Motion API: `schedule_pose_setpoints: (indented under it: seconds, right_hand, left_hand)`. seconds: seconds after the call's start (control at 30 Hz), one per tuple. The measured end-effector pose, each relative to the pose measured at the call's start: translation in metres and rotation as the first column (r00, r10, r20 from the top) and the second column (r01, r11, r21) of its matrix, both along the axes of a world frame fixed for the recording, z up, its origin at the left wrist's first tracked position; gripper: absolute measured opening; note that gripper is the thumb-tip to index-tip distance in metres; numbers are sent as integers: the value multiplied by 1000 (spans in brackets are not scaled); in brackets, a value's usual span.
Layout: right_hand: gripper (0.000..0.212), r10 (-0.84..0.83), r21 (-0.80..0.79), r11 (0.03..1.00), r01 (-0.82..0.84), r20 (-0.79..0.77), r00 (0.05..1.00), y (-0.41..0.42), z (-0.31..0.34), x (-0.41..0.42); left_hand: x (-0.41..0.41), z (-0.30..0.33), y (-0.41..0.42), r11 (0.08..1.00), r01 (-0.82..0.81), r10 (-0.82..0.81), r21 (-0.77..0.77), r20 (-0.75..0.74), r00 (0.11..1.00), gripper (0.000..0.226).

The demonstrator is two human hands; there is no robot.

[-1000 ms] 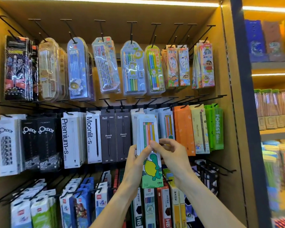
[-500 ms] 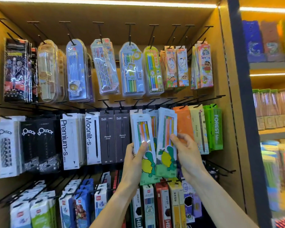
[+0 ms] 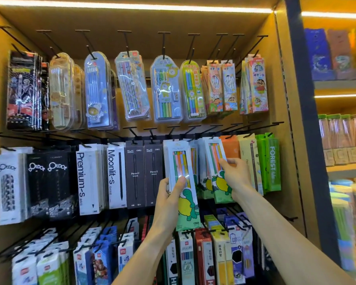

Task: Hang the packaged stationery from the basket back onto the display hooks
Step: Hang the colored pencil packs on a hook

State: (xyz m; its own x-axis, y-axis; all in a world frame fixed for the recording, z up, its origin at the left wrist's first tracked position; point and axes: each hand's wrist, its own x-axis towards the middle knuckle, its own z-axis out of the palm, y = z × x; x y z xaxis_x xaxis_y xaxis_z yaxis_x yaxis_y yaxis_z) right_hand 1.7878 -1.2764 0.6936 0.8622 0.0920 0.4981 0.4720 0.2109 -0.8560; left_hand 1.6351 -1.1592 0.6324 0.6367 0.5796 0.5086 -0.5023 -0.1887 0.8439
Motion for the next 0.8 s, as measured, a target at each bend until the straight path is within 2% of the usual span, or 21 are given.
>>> schedule_pose_setpoints:
  seconds: [0.2, 0.27, 0.33, 0.37, 0.43, 0.53, 0.67, 0.8]
  right_hand:
    - [29, -81, -142, 987, 68, -84, 993, 16, 10, -2]
    - [27, -164, -197, 969, 152, -44, 986, 11, 6, -13]
    - [34, -187, -150, 970, 192, 44, 981, 4, -3, -31]
    - [35, -129, -95, 986, 137, 91, 988, 1, -9, -42]
    - [34, 90, -34, 996, -85, 145, 985, -1, -20, -66]
    - [45, 312, -43, 950, -309, 78, 947, 0, -33, -86]
    - [36, 340, 35, 939, -342, 61, 938, -4, -38, -83]
    - [46, 312, 21, 949, -314, 67, 948, -3, -46, -76]
  left_hand:
    - [-1, -2, -3, 1000, 1, -2, 6, 8, 1000, 67]
    - [-1, -3, -2, 1000, 9, -9, 3, -3, 1000, 67]
    - [-3, -3, -3, 1000, 15, -15, 20, -2, 1000, 69]
    - [-6, -1, -5, 999, 20, -20, 26, 1, 1000, 68]
    - [-10, 0, -11, 997, 34, -36, 66, 25, 999, 57]
    - [-9, -2, -17, 995, 56, -60, 82, 42, 997, 38]
    - [-10, -6, -21, 996, 57, -61, 76, 61, 996, 37]
    - [-11, -5, -23, 996, 30, -30, 89, 9, 999, 34]
